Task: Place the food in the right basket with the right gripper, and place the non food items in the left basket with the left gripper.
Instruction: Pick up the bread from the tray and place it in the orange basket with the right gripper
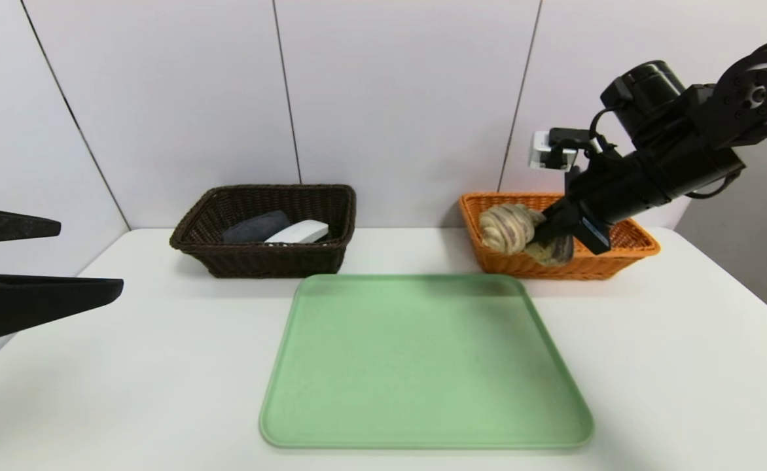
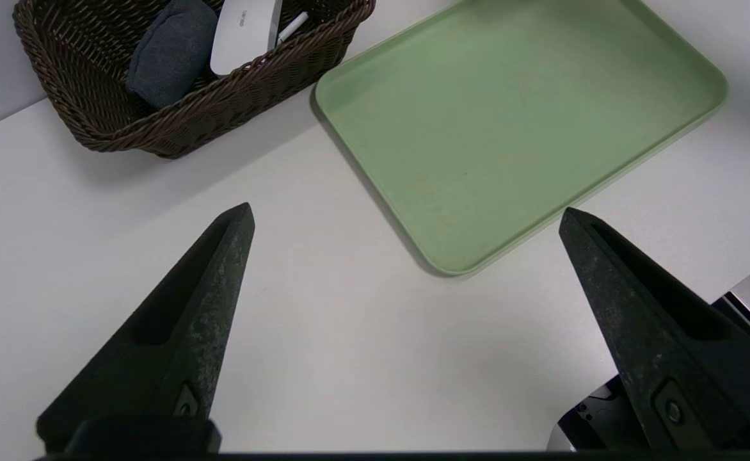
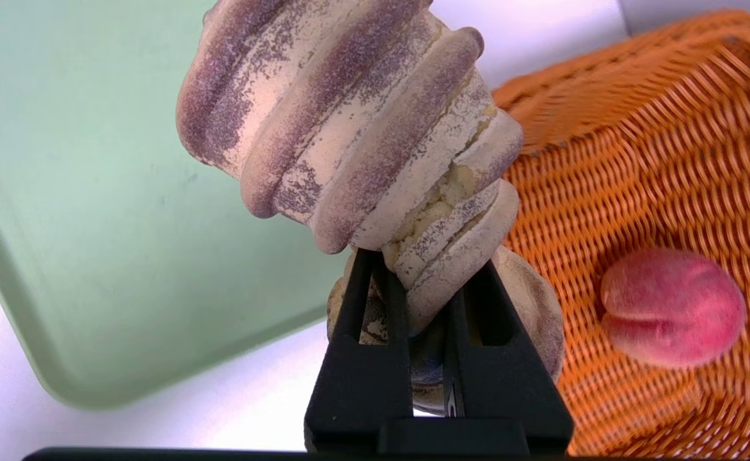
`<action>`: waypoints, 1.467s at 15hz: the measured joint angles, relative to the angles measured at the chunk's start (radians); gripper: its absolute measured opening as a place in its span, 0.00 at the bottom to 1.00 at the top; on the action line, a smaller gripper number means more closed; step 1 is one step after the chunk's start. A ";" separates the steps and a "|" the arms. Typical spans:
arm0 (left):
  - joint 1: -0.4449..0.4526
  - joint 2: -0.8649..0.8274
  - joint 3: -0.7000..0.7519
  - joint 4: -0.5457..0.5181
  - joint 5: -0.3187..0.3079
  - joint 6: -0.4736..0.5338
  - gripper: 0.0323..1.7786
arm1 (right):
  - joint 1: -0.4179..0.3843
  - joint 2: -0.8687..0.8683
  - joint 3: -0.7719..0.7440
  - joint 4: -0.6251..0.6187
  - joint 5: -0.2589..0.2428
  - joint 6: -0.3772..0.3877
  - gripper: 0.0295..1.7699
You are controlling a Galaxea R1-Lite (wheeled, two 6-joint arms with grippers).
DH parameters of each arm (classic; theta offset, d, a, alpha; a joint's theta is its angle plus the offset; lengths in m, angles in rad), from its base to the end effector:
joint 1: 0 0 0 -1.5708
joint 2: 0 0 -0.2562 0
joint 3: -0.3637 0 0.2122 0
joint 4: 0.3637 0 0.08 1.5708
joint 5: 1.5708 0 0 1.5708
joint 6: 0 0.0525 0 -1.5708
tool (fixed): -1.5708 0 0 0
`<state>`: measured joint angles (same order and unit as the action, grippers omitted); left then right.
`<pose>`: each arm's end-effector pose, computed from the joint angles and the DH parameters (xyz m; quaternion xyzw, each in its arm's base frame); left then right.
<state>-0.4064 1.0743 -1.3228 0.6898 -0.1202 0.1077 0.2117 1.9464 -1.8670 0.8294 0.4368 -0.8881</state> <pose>0.1547 -0.0734 0.2908 0.0819 0.2026 -0.2653 0.9391 0.3630 0.1007 0.1972 -0.3214 0.2709 0.4459 0.7903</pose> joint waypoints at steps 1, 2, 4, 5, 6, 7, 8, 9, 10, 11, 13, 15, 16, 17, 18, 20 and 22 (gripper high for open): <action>0.000 -0.001 0.002 0.000 0.000 0.000 0.95 | -0.009 -0.003 0.001 -0.027 0.000 0.062 0.09; 0.000 -0.002 0.004 0.000 -0.001 -0.001 0.95 | -0.019 -0.004 0.001 -0.059 -0.002 0.118 0.09; 0.000 -0.003 0.006 0.000 -0.001 -0.002 0.95 | -0.051 -0.001 0.003 -0.131 -0.007 0.209 0.09; 0.000 -0.003 0.007 0.000 -0.001 -0.002 0.95 | -0.067 0.004 0.003 -0.161 -0.010 0.230 0.09; 0.000 -0.003 0.009 0.000 -0.001 -0.002 0.95 | -0.083 0.013 0.006 -0.190 -0.014 0.236 0.09; 0.000 -0.003 0.013 0.000 -0.001 -0.002 0.95 | -0.098 0.023 0.010 -0.220 -0.016 0.239 0.09; 0.000 -0.003 0.016 0.000 -0.002 -0.002 0.95 | -0.107 0.034 0.019 -0.241 -0.018 0.240 0.09; 0.000 -0.003 0.018 -0.001 -0.002 -0.002 0.95 | -0.114 0.045 0.029 -0.263 -0.018 0.239 0.09; 0.000 -0.003 0.018 -0.001 -0.001 -0.002 0.95 | -0.120 0.060 0.034 -0.284 -0.018 0.240 0.09; 0.000 -0.003 0.019 -0.001 -0.001 -0.002 0.95 | -0.124 0.078 0.037 -0.313 -0.018 0.241 0.09; 0.000 -0.006 0.021 0.000 -0.001 -0.003 0.95 | -0.129 0.113 0.039 -0.383 -0.018 0.245 0.09; 0.001 -0.008 0.026 0.000 -0.001 -0.002 0.95 | -0.121 0.143 0.036 -0.424 -0.016 0.256 0.09; 0.001 -0.009 0.028 0.000 0.000 -0.003 0.95 | -0.114 0.157 0.030 -0.428 -0.016 0.267 0.09; 0.001 -0.009 0.029 0.000 0.000 -0.004 0.95 | -0.107 0.171 0.022 -0.432 -0.017 0.271 0.09; 0.001 -0.009 0.030 0.000 0.000 -0.004 0.95 | -0.103 0.185 0.011 -0.433 -0.017 0.273 0.09; 0.001 -0.009 0.031 -0.001 0.000 -0.004 0.95 | -0.103 0.206 -0.008 -0.433 -0.017 0.283 0.09; 0.002 -0.010 0.034 0.000 -0.001 -0.004 0.95 | -0.100 0.217 -0.013 -0.431 -0.017 0.287 0.19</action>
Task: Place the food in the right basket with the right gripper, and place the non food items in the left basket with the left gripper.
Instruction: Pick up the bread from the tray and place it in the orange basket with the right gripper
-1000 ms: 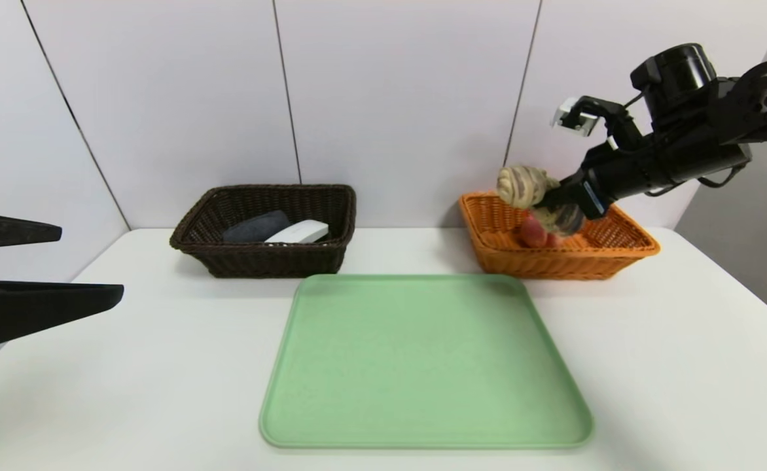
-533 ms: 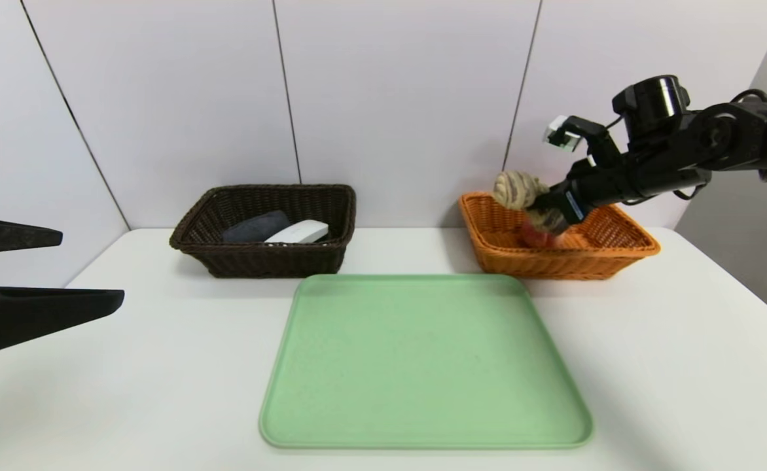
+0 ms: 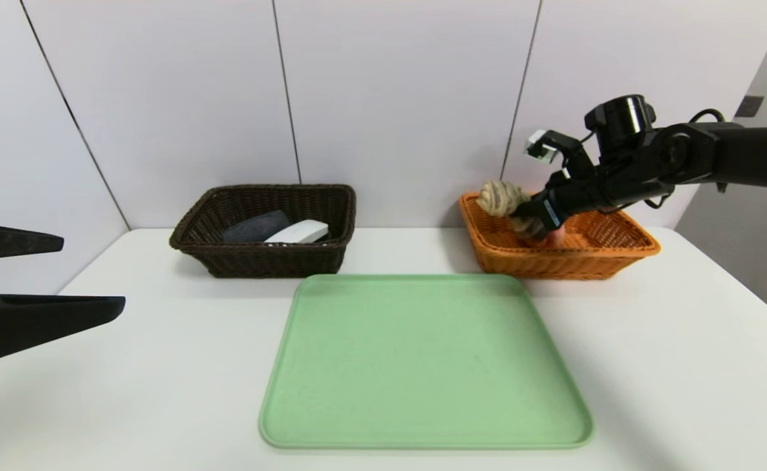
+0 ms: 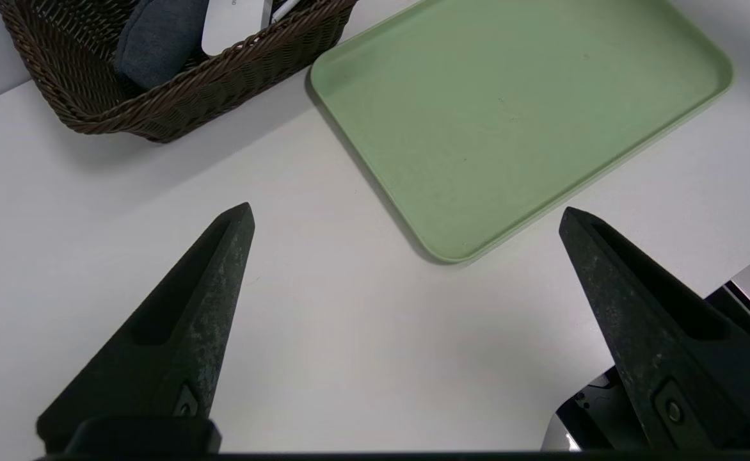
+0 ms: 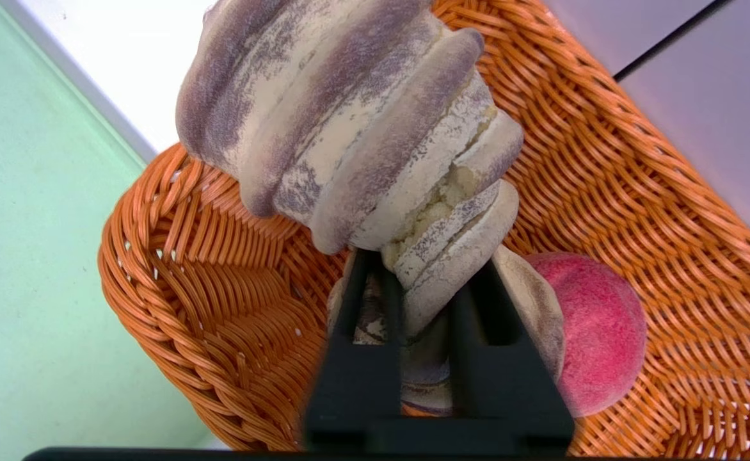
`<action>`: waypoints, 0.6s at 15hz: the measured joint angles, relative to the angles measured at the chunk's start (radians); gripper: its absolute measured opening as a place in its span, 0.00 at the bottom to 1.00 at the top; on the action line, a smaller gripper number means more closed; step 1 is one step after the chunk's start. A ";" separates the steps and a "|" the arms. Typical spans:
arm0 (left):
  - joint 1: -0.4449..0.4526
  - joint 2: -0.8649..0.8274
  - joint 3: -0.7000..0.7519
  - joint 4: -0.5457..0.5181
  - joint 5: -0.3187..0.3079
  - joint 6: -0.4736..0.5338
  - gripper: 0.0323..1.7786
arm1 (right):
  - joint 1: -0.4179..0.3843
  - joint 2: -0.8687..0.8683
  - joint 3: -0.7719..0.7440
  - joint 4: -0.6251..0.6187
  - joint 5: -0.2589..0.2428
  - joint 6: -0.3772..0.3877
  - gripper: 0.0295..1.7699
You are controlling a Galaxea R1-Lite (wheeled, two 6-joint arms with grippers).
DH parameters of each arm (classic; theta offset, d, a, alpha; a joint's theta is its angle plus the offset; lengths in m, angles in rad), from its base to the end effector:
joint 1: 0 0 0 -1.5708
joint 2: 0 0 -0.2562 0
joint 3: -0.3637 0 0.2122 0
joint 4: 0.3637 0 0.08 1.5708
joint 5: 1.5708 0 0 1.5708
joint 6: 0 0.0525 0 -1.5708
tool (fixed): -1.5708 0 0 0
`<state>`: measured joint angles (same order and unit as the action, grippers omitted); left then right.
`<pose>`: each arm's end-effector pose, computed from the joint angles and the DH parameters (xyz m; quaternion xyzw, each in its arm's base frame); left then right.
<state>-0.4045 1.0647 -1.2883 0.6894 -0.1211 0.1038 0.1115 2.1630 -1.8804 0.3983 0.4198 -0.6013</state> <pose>0.1542 -0.0729 0.2823 0.0813 0.2151 -0.2643 0.9366 0.4487 0.0718 0.1492 -0.2204 0.2419 0.3341 0.8839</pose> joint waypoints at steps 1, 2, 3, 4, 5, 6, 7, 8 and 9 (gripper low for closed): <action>0.000 0.000 0.001 0.000 0.000 0.000 0.95 | 0.002 0.003 -0.001 0.001 0.000 0.004 0.28; 0.000 0.000 0.001 0.000 0.001 0.000 0.95 | 0.003 0.005 -0.001 0.004 0.001 0.006 0.36; 0.000 0.000 0.001 -0.001 0.000 0.000 0.95 | 0.004 0.007 -0.001 0.003 0.001 0.007 0.44; 0.000 0.000 0.001 -0.001 0.001 0.000 0.95 | 0.004 0.009 0.000 0.003 0.001 0.006 0.50; 0.000 0.000 0.001 -0.001 0.001 0.000 0.95 | 0.004 0.012 0.001 0.002 0.001 0.006 0.56; 0.001 0.000 0.001 -0.001 0.001 0.000 0.95 | 0.004 0.014 0.001 0.001 0.002 0.006 0.61; 0.001 0.000 0.001 -0.001 0.000 0.000 0.95 | 0.004 0.014 0.001 0.000 0.002 0.007 0.65; 0.001 -0.001 0.001 0.000 0.001 0.000 0.95 | 0.004 0.014 0.000 0.000 0.003 0.007 0.69; 0.001 -0.001 0.001 0.000 0.001 0.000 0.95 | 0.004 0.014 -0.001 0.000 0.003 0.006 0.72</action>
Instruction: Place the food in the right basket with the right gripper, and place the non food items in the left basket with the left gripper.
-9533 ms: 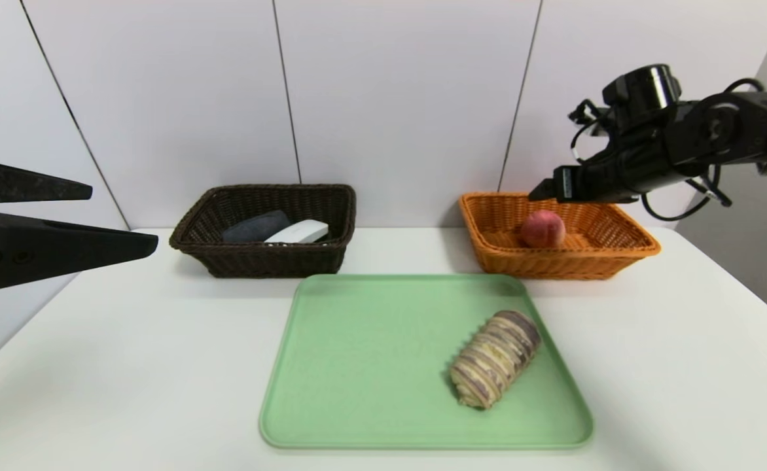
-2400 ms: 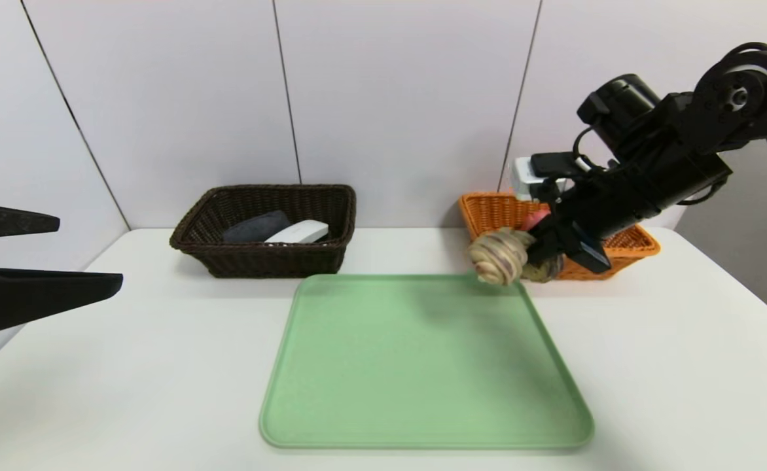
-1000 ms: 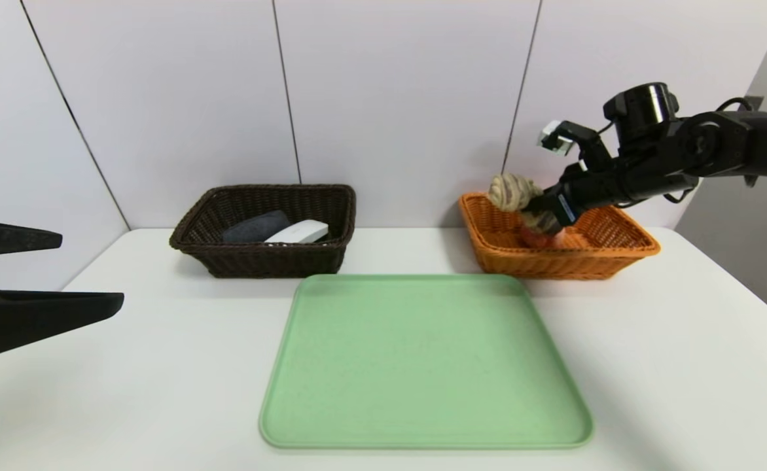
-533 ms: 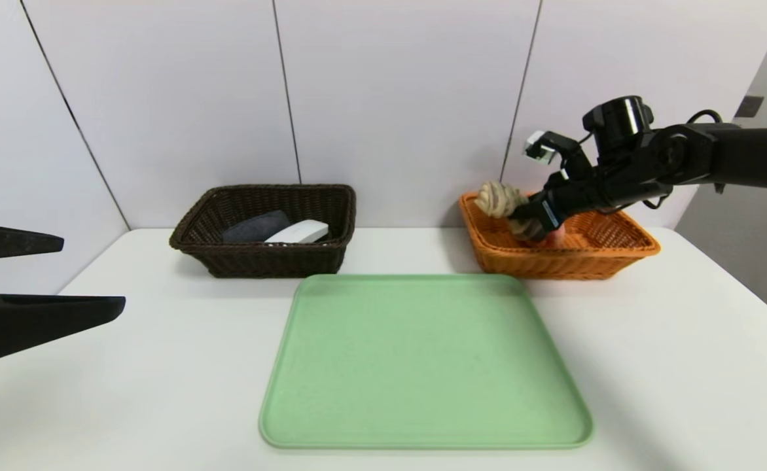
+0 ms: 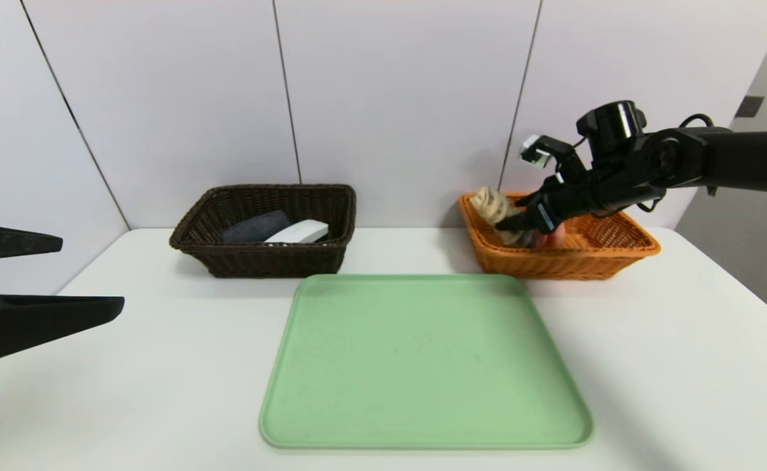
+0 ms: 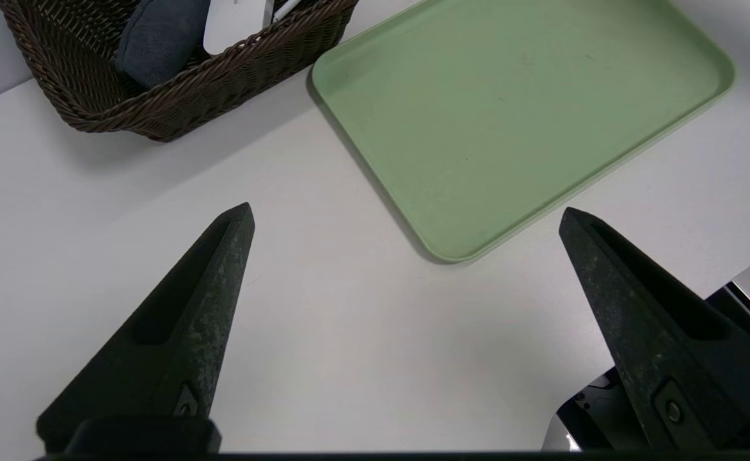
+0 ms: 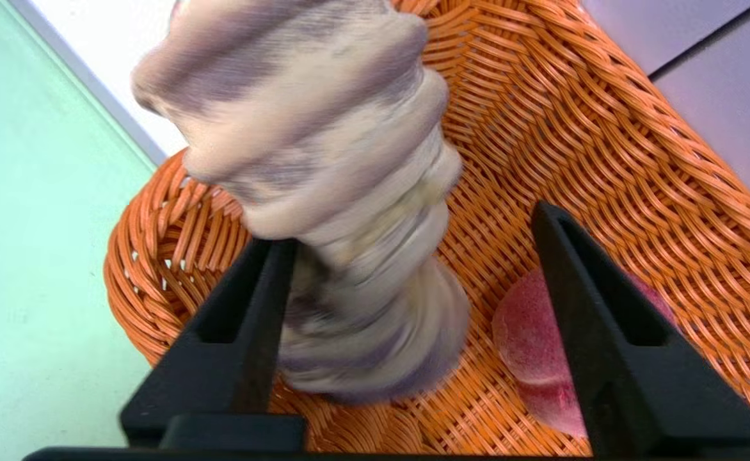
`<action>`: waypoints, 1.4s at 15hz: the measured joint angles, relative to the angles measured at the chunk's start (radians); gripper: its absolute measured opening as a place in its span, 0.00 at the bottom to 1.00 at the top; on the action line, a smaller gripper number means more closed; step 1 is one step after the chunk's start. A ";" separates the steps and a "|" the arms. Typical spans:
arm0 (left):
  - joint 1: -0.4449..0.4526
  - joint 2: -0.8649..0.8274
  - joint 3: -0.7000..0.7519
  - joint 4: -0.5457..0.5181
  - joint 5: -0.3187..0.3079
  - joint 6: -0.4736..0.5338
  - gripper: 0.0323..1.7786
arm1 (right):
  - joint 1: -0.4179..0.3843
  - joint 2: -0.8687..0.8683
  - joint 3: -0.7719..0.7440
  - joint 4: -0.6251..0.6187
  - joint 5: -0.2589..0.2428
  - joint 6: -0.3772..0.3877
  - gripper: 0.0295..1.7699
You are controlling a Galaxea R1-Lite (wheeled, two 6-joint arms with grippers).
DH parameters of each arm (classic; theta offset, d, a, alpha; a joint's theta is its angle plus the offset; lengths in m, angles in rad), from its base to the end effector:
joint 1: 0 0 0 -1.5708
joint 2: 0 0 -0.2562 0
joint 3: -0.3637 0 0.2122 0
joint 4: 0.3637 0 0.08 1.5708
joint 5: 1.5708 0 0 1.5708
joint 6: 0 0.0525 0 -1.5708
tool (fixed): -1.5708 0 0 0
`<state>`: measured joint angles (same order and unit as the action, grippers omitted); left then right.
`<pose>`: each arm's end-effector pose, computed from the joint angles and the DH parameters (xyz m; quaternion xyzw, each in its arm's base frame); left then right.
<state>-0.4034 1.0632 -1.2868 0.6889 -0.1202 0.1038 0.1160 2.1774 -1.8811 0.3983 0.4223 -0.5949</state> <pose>0.1541 -0.0726 0.2822 0.0813 0.2149 -0.2633 0.9369 0.4505 0.0742 0.1429 -0.2160 0.2483 0.3376 0.8819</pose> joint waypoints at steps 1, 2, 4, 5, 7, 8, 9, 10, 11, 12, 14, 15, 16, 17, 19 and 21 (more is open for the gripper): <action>0.000 0.000 0.000 0.000 0.000 0.000 0.95 | -0.002 0.001 -0.001 0.000 -0.001 0.000 0.75; 0.000 0.000 0.000 0.000 0.000 0.000 0.95 | -0.006 0.001 -0.001 0.000 -0.001 0.000 0.78; 0.000 0.000 0.000 0.000 0.000 0.000 0.95 | -0.012 0.000 -0.003 -0.003 -0.001 0.013 0.82; 0.000 0.000 0.000 0.000 0.000 0.000 0.95 | -0.014 -0.001 -0.008 -0.002 -0.002 0.029 0.84; 0.000 0.000 -0.001 -0.001 -0.001 0.000 0.95 | -0.024 -0.009 -0.025 0.000 0.000 0.056 0.87; 0.000 -0.002 -0.001 -0.001 0.000 0.000 0.95 | -0.031 -0.016 -0.030 0.003 -0.001 0.062 0.88; 0.000 -0.003 -0.002 -0.001 0.000 0.000 0.95 | -0.038 -0.027 -0.031 0.005 0.000 0.070 0.89; 0.000 -0.004 -0.002 -0.001 0.001 0.000 0.95 | -0.044 -0.040 -0.029 0.008 0.001 0.081 0.90; 0.000 -0.006 -0.002 -0.001 0.003 0.000 0.95 | -0.047 -0.057 -0.020 0.010 0.001 0.091 0.91; 0.001 -0.009 -0.002 -0.001 0.004 0.000 0.95 | -0.050 -0.081 -0.002 0.010 0.000 0.101 0.91; 0.012 -0.011 -0.002 -0.006 0.004 -0.002 0.95 | -0.056 -0.147 0.062 0.012 0.000 0.137 0.93; 0.017 -0.013 -0.002 -0.017 0.006 -0.008 0.95 | -0.057 -0.188 0.109 0.013 -0.002 0.159 0.93; 0.020 -0.014 -0.002 -0.030 0.007 -0.025 0.95 | -0.057 -0.234 0.165 0.014 -0.003 0.180 0.93; 0.023 -0.015 -0.002 -0.045 0.011 -0.044 0.95 | -0.057 -0.284 0.224 0.014 -0.008 0.200 0.94; 0.028 -0.019 -0.002 -0.048 0.034 -0.054 0.95 | -0.058 -0.405 0.352 0.011 -0.032 0.238 0.94; 0.033 -0.020 -0.002 -0.050 0.088 -0.051 0.95 | -0.061 -0.536 0.485 0.012 -0.084 0.277 0.95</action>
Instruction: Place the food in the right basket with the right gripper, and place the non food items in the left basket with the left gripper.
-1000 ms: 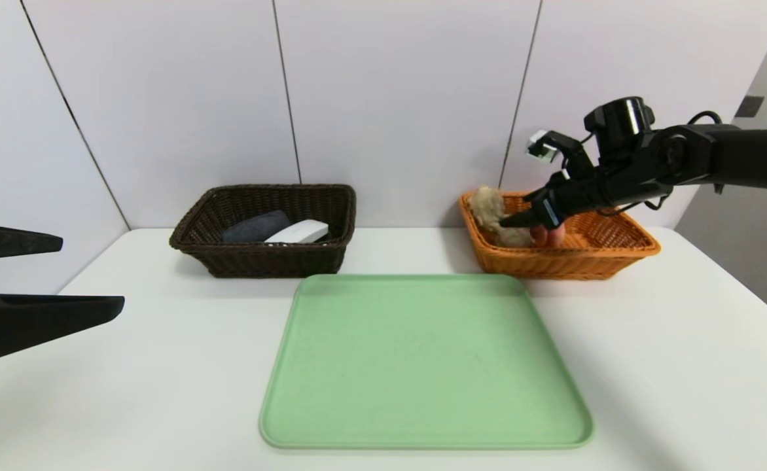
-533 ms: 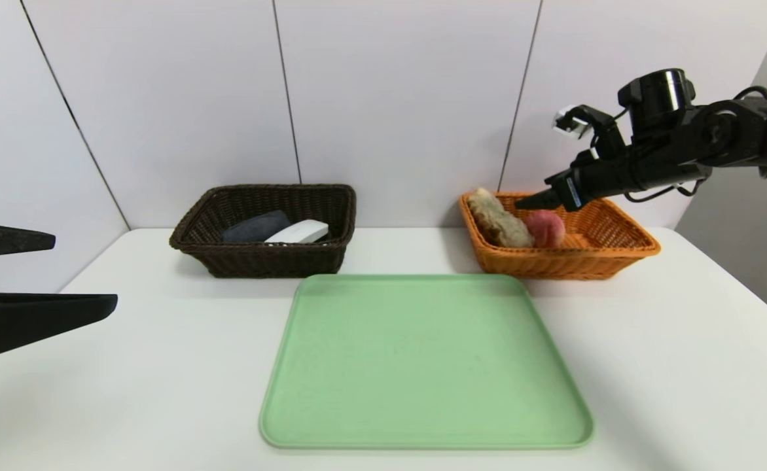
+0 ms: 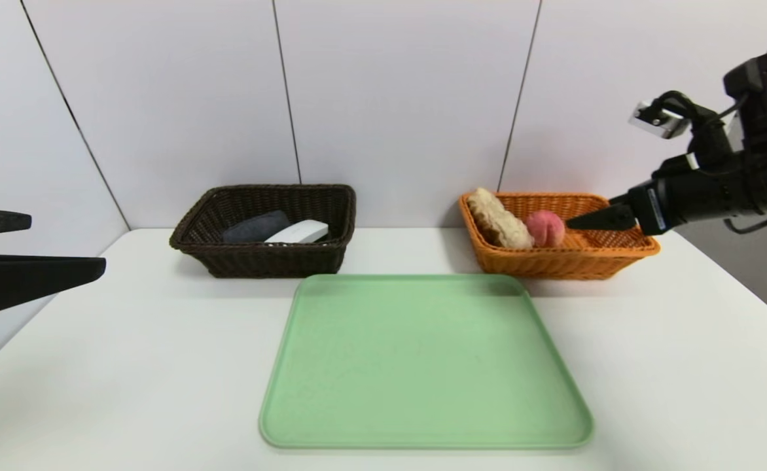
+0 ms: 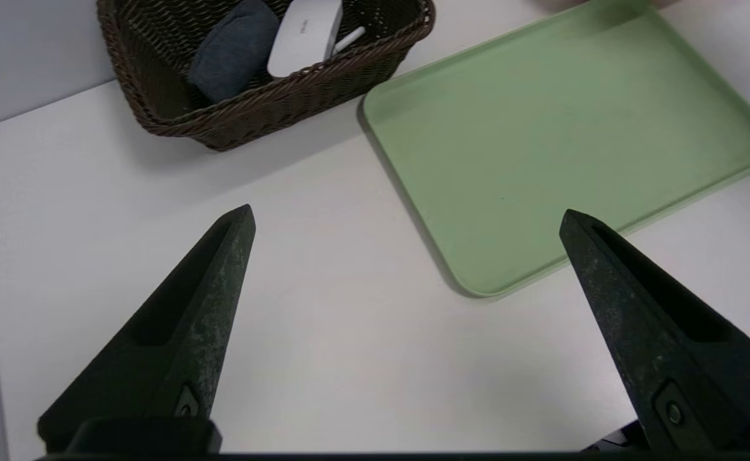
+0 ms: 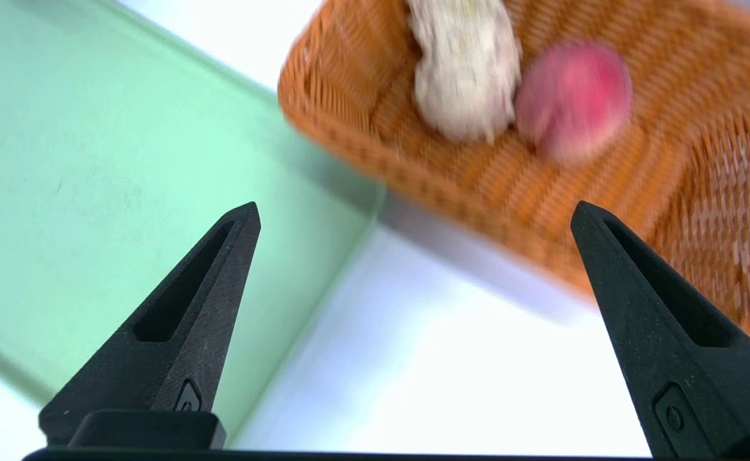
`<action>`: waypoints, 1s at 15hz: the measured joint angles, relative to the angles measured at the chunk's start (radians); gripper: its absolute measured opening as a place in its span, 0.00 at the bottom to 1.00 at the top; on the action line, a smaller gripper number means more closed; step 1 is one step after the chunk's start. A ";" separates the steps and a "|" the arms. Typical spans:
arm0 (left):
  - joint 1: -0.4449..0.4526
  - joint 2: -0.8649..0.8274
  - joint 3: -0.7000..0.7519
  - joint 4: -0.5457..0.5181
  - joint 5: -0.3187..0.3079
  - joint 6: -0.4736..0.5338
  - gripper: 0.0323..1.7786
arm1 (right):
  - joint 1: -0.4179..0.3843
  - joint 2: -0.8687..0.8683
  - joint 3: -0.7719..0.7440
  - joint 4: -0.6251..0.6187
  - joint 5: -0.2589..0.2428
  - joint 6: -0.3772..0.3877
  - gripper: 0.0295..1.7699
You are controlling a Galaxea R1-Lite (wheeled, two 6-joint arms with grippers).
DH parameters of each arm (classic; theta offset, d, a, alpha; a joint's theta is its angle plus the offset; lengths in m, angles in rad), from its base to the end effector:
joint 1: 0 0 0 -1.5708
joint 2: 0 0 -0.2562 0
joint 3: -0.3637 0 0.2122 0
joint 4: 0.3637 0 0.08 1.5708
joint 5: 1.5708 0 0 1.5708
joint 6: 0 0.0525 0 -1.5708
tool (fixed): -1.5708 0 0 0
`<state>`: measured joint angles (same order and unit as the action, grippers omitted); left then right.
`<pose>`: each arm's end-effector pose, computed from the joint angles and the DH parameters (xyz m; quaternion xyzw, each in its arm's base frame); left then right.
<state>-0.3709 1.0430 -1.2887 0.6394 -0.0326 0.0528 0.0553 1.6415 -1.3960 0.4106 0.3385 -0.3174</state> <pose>0.1553 -0.0622 0.2920 0.0583 0.1875 -0.2015 0.9596 0.3300 0.0357 0.2016 -0.1018 0.2857 0.2333 0.9239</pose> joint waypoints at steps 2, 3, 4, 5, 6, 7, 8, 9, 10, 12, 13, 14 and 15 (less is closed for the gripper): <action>0.010 -0.004 -0.001 -0.001 0.058 0.006 0.95 | -0.002 -0.124 0.108 -0.003 -0.070 0.051 0.95; 0.028 -0.010 -0.001 -0.001 0.064 0.008 0.95 | -0.003 -0.189 0.156 -0.004 -0.109 0.085 0.96; 0.054 -0.017 0.002 0.001 0.066 0.009 0.95 | -0.009 -0.247 0.195 -0.005 -0.146 0.114 0.96; 0.084 -0.029 0.007 0.002 0.066 0.009 0.95 | -0.015 -0.302 0.228 -0.005 -0.178 0.139 0.96; 0.114 -0.044 0.013 0.005 0.066 0.009 0.95 | -0.022 -0.356 0.253 -0.004 -0.206 0.166 0.96; 0.138 -0.065 0.024 0.006 0.067 0.010 0.95 | -0.027 -0.406 0.270 -0.003 -0.223 0.190 0.96; 0.156 -0.089 0.042 0.004 0.067 0.012 0.95 | -0.031 -0.450 0.283 -0.002 -0.243 0.209 0.96; 0.170 -0.112 0.064 0.003 0.067 0.020 0.95 | -0.035 -0.492 0.296 -0.001 -0.264 0.218 0.96; 0.183 -0.140 0.088 0.001 0.067 0.034 0.95 | -0.037 -0.535 0.314 0.000 -0.285 0.221 0.96; 0.201 -0.207 0.146 0.000 0.067 0.050 0.95 | -0.039 -0.620 0.361 0.001 -0.309 0.223 0.96; 0.205 -0.243 0.175 0.000 0.066 0.051 0.95 | -0.040 -0.664 0.388 0.001 -0.322 0.224 0.96; 0.209 -0.280 0.204 0.000 0.064 0.053 0.95 | -0.040 -0.704 0.414 0.002 -0.331 0.223 0.96; 0.214 -0.321 0.235 0.000 0.062 0.054 0.95 | -0.040 -0.745 0.443 0.001 -0.337 0.223 0.96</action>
<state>-0.1566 0.7219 -1.0534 0.6391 0.0294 0.1068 0.0153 0.8962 -0.9526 0.4121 0.0013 -0.0947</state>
